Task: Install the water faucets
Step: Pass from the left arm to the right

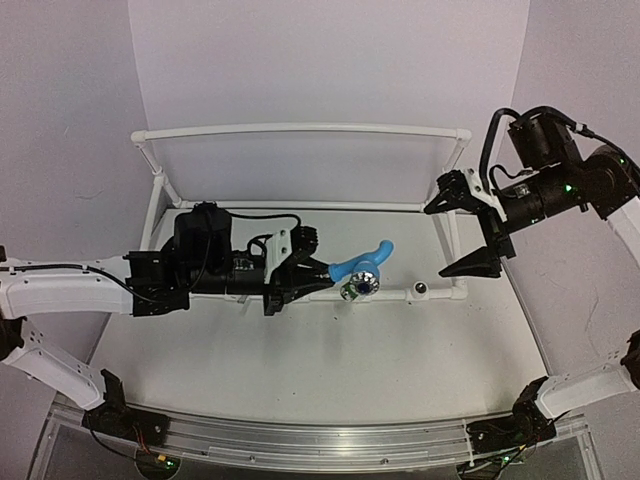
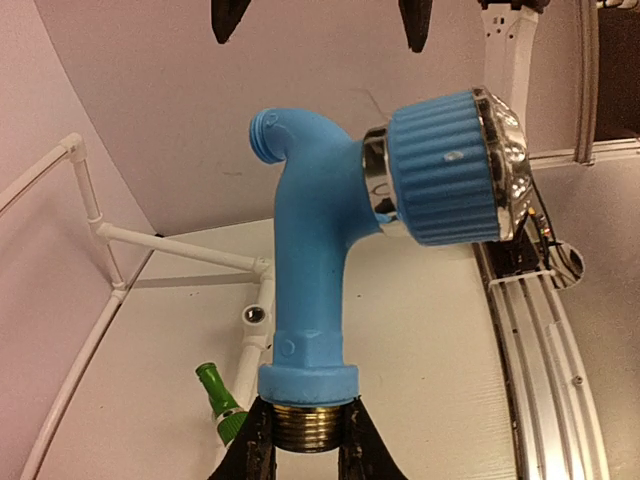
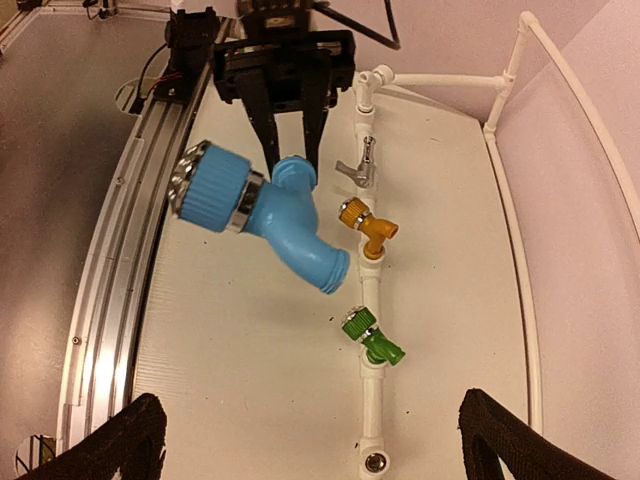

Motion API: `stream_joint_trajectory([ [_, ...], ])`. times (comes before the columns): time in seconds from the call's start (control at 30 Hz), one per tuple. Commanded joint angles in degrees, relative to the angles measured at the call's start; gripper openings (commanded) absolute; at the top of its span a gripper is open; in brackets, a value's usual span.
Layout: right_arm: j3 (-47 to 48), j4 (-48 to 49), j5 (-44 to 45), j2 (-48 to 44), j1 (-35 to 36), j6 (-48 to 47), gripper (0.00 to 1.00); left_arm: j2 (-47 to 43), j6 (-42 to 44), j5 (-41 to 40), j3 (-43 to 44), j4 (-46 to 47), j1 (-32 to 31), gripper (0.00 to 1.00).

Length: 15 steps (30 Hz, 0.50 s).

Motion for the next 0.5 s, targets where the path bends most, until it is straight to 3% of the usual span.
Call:
stream_joint_trajectory([
  [0.0, -0.3, 0.3, -4.6, -1.1, 0.2, -3.7, 0.98, -1.7, -12.2, 14.1, 0.7, 4.7, 1.9, 0.00],
  [0.13, 2.3, 3.9, -1.6, 0.3, 1.9, 0.2, 0.98, -0.8, -15.4, 20.1, 2.1, 4.7, 2.5, 0.00],
  [0.3, 10.5, -2.5, 2.9, 8.5, 6.7, 2.6, 0.98, 0.1, -17.1, 23.3, 3.2, 5.0, 2.7, 0.00],
  [0.47, 9.6, -1.8, 5.2, 10.1, 13.0, 3.3, 0.83, 0.9, -19.2, 25.4, 3.7, 6.8, 3.9, 0.00],
])
